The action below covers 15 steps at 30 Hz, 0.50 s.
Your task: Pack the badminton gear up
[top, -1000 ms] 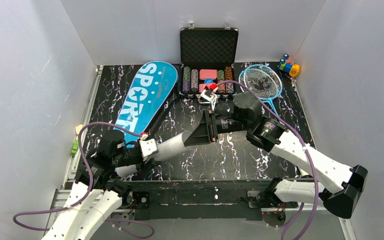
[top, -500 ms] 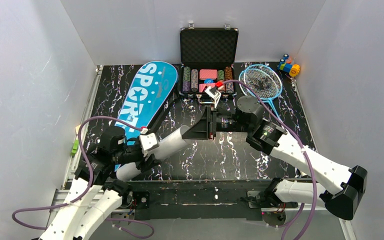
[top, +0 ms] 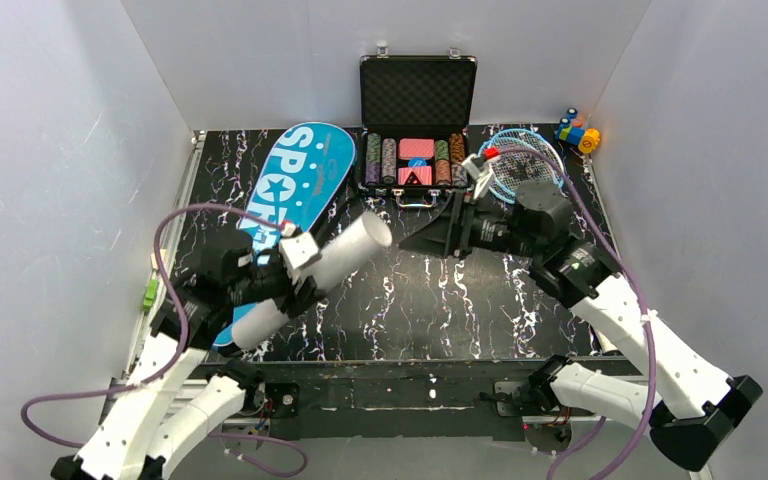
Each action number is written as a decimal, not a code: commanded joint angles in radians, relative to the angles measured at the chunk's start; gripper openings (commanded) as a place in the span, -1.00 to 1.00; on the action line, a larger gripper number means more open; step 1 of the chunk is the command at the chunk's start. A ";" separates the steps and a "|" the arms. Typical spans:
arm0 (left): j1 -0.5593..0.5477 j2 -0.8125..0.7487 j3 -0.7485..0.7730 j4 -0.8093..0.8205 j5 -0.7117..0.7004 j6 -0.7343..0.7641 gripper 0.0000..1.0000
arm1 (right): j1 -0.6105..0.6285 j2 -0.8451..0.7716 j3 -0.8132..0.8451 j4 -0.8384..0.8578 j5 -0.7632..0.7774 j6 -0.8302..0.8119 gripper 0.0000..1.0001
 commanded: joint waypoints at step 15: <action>0.545 0.824 0.419 0.143 -0.437 0.125 -0.70 | -0.202 -0.037 0.105 -0.418 0.144 -0.165 0.50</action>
